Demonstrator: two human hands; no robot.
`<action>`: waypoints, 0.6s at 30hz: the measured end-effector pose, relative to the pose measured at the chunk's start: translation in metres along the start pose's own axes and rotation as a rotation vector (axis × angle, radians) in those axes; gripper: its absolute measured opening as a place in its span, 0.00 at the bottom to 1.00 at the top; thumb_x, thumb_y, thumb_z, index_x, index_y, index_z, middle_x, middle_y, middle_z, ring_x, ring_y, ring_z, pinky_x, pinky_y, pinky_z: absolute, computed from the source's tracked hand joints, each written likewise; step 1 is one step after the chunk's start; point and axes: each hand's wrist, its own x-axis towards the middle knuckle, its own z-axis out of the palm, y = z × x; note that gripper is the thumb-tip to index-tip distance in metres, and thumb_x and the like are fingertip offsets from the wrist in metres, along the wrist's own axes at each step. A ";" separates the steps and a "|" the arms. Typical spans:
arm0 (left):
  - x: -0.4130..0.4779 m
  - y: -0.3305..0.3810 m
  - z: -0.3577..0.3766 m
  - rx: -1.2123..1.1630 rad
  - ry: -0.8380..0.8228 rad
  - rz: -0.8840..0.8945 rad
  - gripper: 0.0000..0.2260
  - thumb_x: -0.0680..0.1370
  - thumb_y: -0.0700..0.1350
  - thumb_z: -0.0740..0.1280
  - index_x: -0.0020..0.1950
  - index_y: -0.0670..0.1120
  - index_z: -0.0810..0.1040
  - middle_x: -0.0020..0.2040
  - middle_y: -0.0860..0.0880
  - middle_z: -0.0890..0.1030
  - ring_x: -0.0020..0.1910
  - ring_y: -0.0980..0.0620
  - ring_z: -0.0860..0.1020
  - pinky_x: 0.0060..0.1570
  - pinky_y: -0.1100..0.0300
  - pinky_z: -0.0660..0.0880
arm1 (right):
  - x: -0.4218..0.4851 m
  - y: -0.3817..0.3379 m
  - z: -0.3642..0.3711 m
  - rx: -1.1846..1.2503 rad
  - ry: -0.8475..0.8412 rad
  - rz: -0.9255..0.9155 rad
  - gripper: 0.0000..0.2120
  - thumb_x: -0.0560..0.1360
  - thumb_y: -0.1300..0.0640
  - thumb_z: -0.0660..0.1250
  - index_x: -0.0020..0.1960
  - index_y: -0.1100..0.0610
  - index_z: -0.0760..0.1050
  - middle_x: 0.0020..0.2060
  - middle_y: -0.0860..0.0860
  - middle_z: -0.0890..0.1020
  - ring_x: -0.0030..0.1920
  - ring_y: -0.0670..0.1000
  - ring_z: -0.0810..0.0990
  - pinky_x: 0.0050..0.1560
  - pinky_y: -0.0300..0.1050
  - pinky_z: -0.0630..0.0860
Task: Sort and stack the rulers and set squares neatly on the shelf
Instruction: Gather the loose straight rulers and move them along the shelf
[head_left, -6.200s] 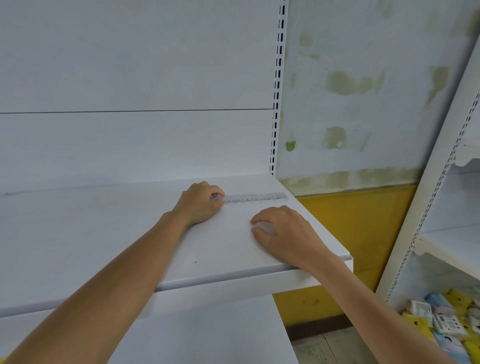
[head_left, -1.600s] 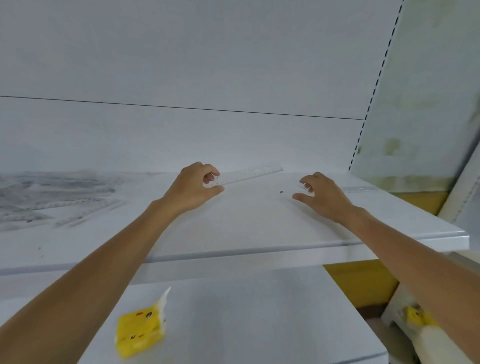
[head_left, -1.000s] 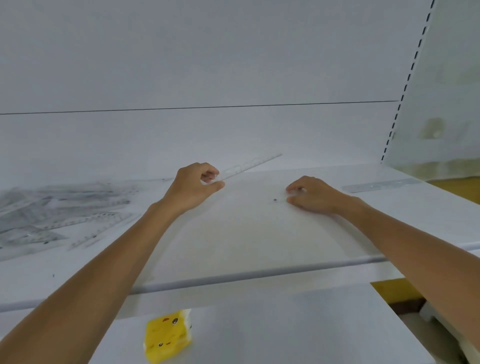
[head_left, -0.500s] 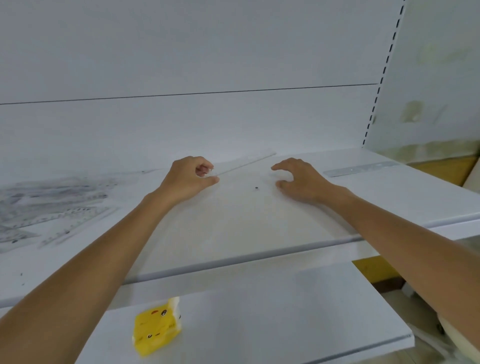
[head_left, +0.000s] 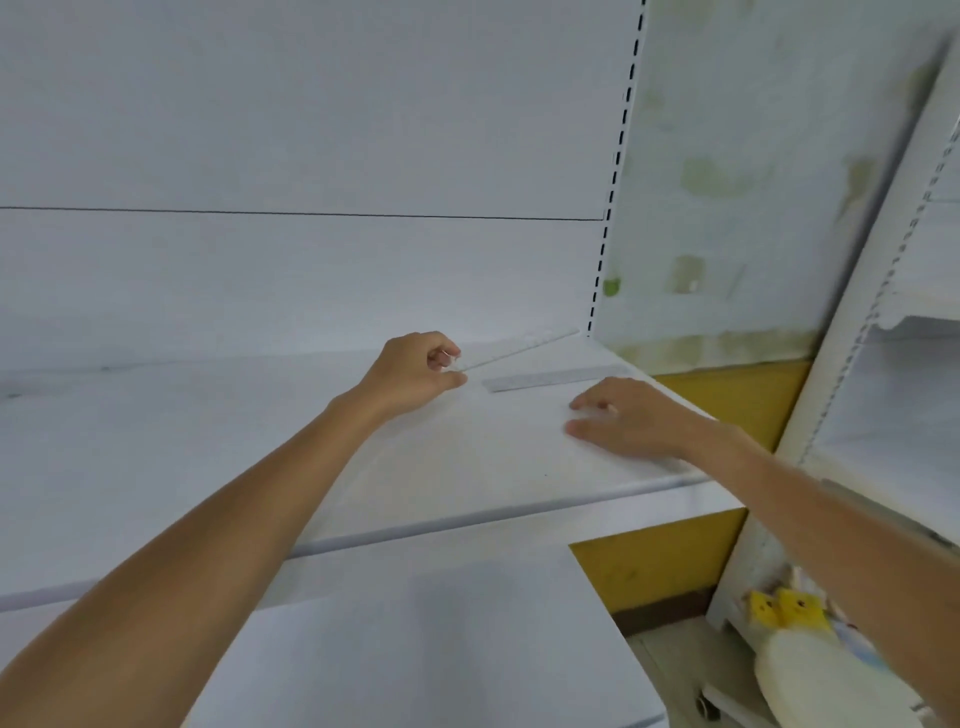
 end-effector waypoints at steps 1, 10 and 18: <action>0.003 0.007 0.010 0.014 -0.013 0.003 0.12 0.72 0.45 0.71 0.54 0.47 0.77 0.50 0.50 0.77 0.47 0.57 0.75 0.48 0.68 0.68 | -0.002 0.005 0.004 -0.067 -0.038 -0.023 0.22 0.77 0.42 0.57 0.67 0.51 0.68 0.68 0.50 0.69 0.68 0.52 0.66 0.68 0.48 0.62; 0.039 0.039 0.064 0.135 -0.013 -0.016 0.14 0.74 0.46 0.69 0.59 0.48 0.77 0.59 0.45 0.76 0.60 0.49 0.73 0.56 0.62 0.66 | 0.004 0.019 0.020 -0.078 0.083 -0.104 0.24 0.76 0.38 0.53 0.67 0.49 0.67 0.67 0.50 0.68 0.67 0.52 0.64 0.64 0.51 0.61; 0.055 0.029 0.090 0.182 -0.049 -0.080 0.14 0.72 0.52 0.70 0.56 0.53 0.78 0.60 0.51 0.77 0.61 0.52 0.73 0.62 0.52 0.69 | 0.001 0.018 0.022 -0.044 0.126 -0.134 0.25 0.76 0.40 0.53 0.67 0.52 0.67 0.66 0.50 0.69 0.66 0.53 0.64 0.63 0.50 0.60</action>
